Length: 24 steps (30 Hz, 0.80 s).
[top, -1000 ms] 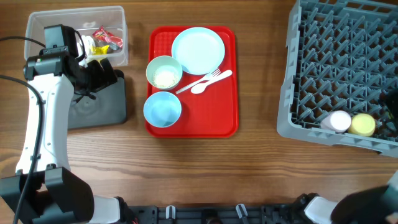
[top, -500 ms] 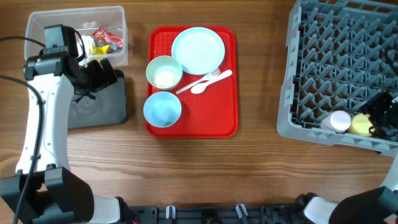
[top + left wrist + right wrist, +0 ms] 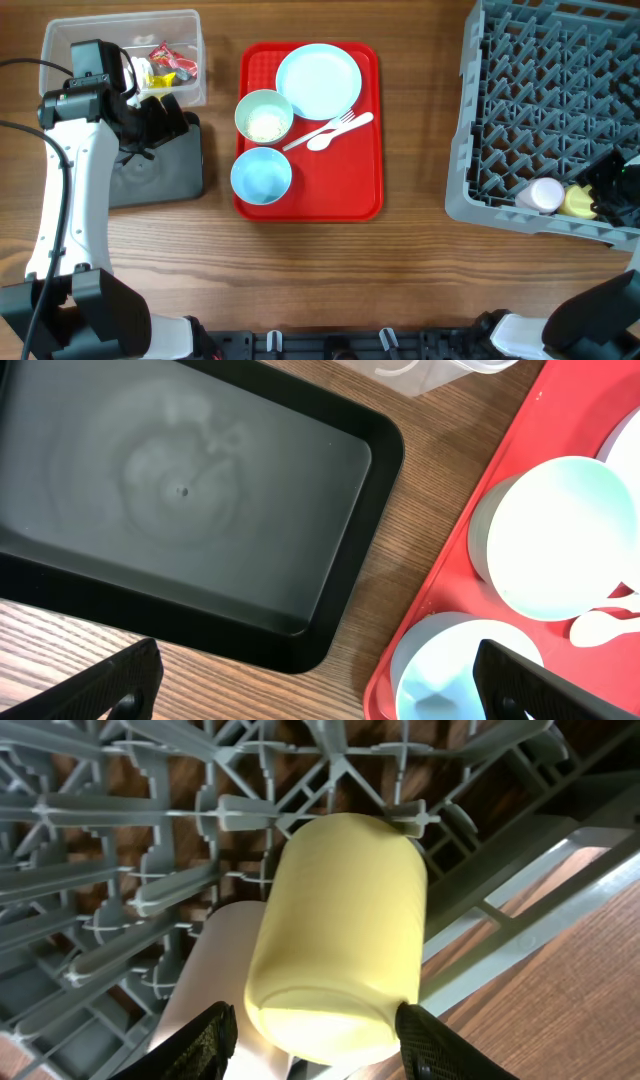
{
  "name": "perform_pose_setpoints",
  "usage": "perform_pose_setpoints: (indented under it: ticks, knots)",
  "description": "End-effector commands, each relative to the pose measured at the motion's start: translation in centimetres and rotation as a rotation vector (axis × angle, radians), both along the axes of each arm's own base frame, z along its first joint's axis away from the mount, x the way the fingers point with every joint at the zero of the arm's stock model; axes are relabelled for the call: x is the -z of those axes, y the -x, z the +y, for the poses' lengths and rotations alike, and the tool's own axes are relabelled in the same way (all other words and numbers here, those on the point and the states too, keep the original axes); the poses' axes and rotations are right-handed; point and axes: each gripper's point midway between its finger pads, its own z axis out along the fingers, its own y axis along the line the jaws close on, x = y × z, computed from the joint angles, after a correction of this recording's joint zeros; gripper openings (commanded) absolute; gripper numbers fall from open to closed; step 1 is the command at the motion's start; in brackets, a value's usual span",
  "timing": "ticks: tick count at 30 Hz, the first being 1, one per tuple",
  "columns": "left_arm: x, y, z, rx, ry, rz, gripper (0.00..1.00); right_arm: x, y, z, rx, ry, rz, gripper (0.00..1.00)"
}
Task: Sort waste into correct bins and load items into the dishwasher rack
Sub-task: 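Lower the yellow cup beside the white cup and release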
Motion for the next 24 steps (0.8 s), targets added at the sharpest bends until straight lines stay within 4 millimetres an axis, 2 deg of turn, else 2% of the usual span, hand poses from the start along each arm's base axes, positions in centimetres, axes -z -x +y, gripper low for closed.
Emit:
perform_pose_setpoints:
  ticks: [1,10,14,16,20,24]
  knots:
    - [0.5,0.1,0.2,-0.021,0.002,0.013,1.0,1.2,0.6,-0.9,0.082,0.024,0.057,0.57]
    - [0.5,0.1,0.2,-0.021,0.002,0.013,1.0,0.9,0.0,-2.6,0.14,0.095,0.032,0.57]
    - [0.5,0.1,0.2,-0.021,0.002,0.013,1.0,0.6,-0.9,-2.3,0.122,0.074,-0.014,0.57]
    - [0.5,0.1,0.2,-0.021,0.002,0.013,1.0,-0.3,-2.1,-1.8,0.063,0.052,-0.074,0.6]
    - [0.5,0.1,0.2,-0.021,0.002,0.013,1.0,-4.6,-4.6,-0.5,-0.065,0.051,-0.239,0.69]
    - [0.5,0.1,0.1,-0.02,0.005,0.012,1.0,-9.3,-6.7,2.9,-0.236,0.06,-0.398,0.75]
